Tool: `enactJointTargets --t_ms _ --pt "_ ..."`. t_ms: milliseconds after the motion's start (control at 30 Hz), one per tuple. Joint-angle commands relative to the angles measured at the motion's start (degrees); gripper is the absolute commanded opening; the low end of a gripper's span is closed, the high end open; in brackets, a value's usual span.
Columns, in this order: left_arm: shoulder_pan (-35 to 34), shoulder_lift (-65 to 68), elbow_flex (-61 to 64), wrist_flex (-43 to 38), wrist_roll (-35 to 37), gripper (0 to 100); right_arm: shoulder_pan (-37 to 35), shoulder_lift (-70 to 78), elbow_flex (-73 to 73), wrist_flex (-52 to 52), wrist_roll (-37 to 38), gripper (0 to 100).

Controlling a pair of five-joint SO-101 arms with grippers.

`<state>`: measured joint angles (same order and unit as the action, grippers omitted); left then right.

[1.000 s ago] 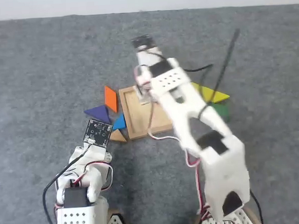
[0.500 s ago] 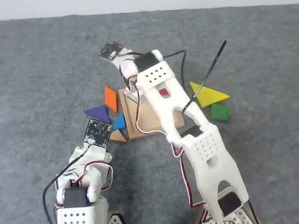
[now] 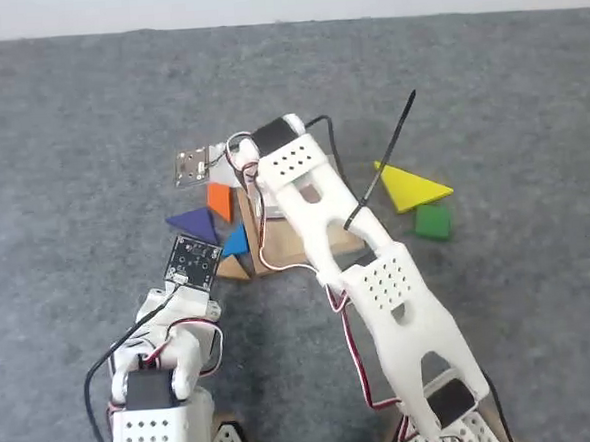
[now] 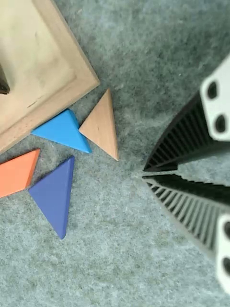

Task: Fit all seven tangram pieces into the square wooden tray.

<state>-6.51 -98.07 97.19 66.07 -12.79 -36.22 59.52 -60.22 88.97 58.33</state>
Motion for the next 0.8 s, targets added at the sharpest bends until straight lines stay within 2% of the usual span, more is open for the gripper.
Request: enactJointTargets --t_ms 0,300,633,767 --pt "-0.2 -1.0 -0.4 0.3 0.1 1 1.5 -1.2 -3.0 -1.2 4.6 24.8" --pt "-0.2 -1.0 -0.4 0.3 0.1 1 2.9 -1.3 -3.0 5.1 10.8 24.8" --pt "-0.2 -1.0 -0.4 0.3 0.1 1 4.4 -1.1 -3.0 6.5 10.9 25.3" --pt "-0.2 -1.0 -0.4 0.3 0.1 1 4.4 -1.1 -3.0 6.1 10.6 34.2"
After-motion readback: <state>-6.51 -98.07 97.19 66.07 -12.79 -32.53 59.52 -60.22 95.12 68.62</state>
